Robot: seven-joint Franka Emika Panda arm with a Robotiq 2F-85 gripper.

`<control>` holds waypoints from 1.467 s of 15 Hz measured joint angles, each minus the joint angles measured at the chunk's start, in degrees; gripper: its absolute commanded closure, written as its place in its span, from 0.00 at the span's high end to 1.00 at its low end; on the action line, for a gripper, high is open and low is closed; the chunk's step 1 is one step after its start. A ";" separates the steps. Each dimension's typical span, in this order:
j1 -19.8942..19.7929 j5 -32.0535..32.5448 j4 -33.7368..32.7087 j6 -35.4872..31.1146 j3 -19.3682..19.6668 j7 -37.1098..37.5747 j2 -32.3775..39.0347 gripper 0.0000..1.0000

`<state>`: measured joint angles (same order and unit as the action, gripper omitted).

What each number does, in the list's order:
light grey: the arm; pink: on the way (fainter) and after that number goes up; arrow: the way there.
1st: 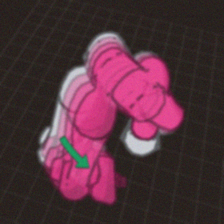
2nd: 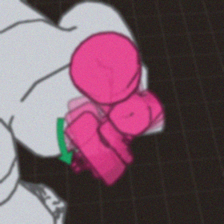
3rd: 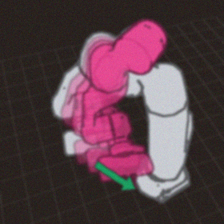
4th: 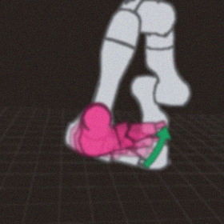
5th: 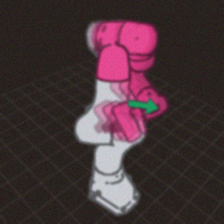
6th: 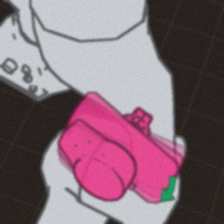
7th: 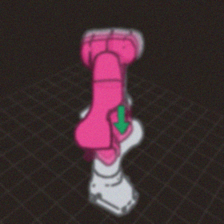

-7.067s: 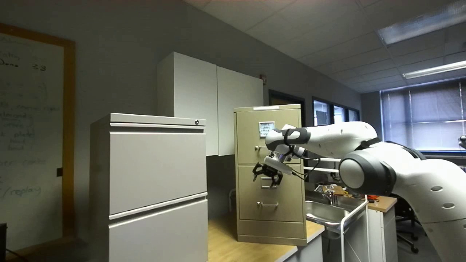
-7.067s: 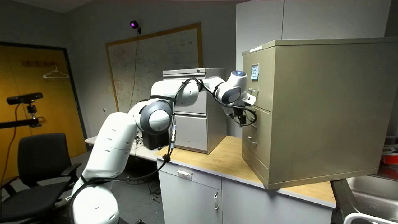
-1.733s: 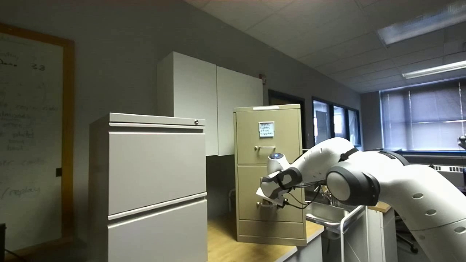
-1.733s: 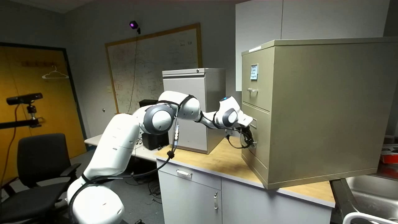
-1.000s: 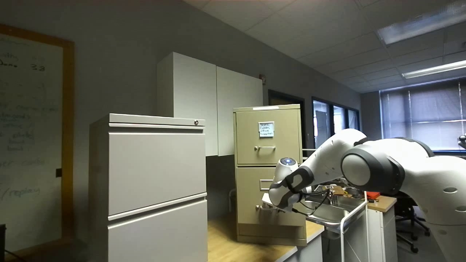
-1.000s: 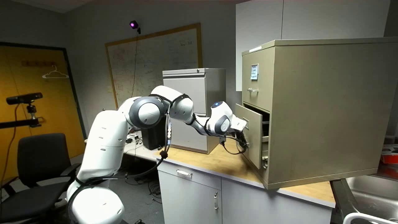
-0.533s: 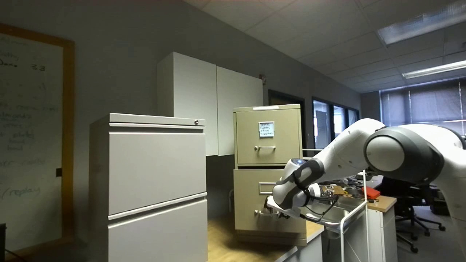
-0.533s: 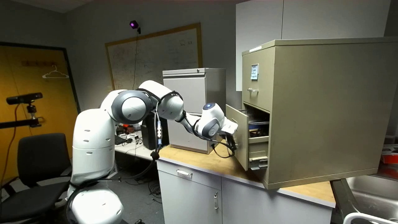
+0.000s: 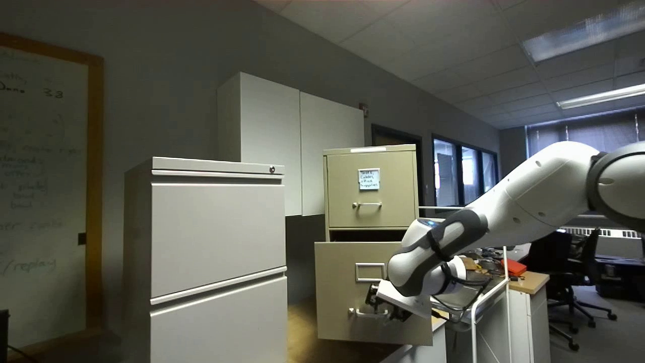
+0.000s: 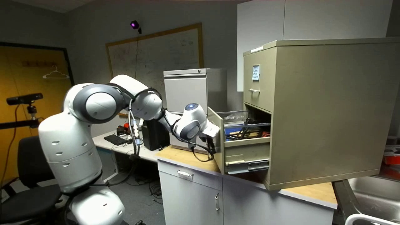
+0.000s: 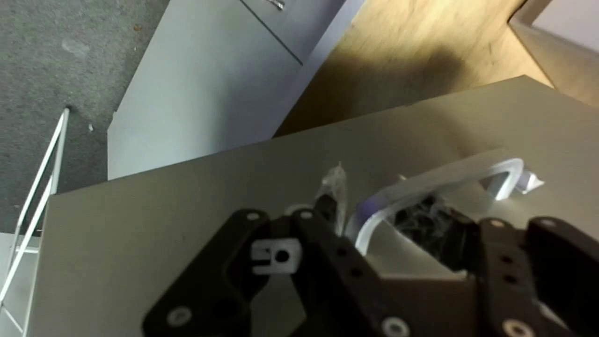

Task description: Open the bottom drawer on the right

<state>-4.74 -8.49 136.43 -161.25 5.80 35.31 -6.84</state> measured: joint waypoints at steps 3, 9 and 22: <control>-0.13 1.47 7.09 -1.05 -2.97 2.95 -6.70 0.62; -7.57 19.18 11.75 6.64 -15.18 20.24 -14.94 0.98; -1.29 21.90 7.51 21.51 -21.48 17.71 -30.28 1.00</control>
